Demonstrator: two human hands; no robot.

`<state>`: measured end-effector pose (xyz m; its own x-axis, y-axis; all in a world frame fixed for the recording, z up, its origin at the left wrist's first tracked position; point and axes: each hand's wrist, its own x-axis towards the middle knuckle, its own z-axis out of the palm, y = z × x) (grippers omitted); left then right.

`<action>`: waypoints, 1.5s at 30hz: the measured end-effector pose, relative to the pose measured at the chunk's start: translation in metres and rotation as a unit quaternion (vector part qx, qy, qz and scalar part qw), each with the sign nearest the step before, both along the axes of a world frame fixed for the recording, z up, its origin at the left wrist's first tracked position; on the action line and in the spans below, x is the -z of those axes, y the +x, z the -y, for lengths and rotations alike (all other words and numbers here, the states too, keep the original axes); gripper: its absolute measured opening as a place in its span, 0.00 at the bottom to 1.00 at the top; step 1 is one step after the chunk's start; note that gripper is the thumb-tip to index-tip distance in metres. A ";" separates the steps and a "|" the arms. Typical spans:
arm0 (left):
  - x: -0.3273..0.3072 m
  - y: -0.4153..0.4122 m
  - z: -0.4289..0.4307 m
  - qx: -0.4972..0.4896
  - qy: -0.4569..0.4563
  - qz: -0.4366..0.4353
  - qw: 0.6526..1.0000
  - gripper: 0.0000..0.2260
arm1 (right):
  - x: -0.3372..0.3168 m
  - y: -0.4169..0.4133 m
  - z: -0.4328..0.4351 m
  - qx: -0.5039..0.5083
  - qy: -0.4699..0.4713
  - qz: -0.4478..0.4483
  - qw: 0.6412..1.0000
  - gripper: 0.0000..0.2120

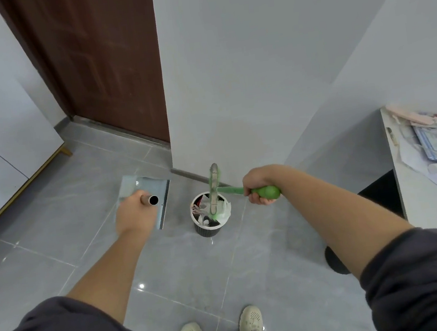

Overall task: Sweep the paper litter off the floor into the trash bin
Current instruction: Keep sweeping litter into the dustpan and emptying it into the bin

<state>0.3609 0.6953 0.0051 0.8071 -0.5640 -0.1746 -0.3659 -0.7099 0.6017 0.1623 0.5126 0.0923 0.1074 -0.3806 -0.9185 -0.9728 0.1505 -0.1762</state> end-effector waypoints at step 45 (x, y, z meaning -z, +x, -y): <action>0.145 -0.004 -0.058 -0.076 0.089 -0.125 0.985 0.14 | 0.275 -0.068 -0.204 0.127 -0.112 0.082 0.982 0.25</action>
<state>0.3570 0.7528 -0.1395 0.7990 -0.3834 -0.4632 -0.1041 -0.8469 0.5214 0.0944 0.7168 -0.1829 0.1228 -0.6049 -0.7868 -0.8646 0.3240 -0.3840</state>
